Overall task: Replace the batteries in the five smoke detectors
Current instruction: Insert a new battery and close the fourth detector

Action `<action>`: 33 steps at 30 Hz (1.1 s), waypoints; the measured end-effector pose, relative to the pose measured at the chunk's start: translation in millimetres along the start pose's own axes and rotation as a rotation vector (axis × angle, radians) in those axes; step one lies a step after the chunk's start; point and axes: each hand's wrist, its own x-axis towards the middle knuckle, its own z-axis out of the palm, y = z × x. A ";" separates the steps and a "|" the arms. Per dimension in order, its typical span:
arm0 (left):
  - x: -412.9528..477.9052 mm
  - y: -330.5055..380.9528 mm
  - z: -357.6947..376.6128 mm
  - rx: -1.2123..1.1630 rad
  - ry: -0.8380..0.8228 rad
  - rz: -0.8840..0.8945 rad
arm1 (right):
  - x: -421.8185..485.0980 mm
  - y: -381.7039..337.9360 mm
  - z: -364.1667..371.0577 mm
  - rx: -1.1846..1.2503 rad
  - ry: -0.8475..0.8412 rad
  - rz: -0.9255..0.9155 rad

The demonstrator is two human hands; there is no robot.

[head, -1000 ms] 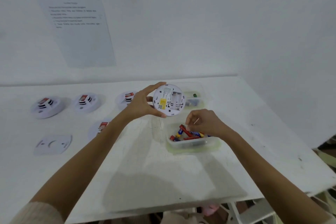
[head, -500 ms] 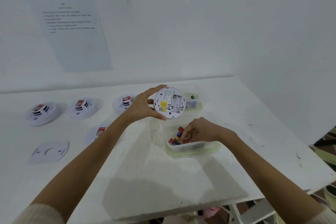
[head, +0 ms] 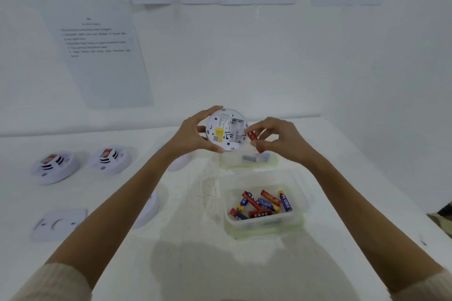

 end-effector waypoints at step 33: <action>59.4 -46.0 -15.8 -0.025 0.158 -0.040 | 90.1 68.7 73.7 -0.046 0.362 -0.431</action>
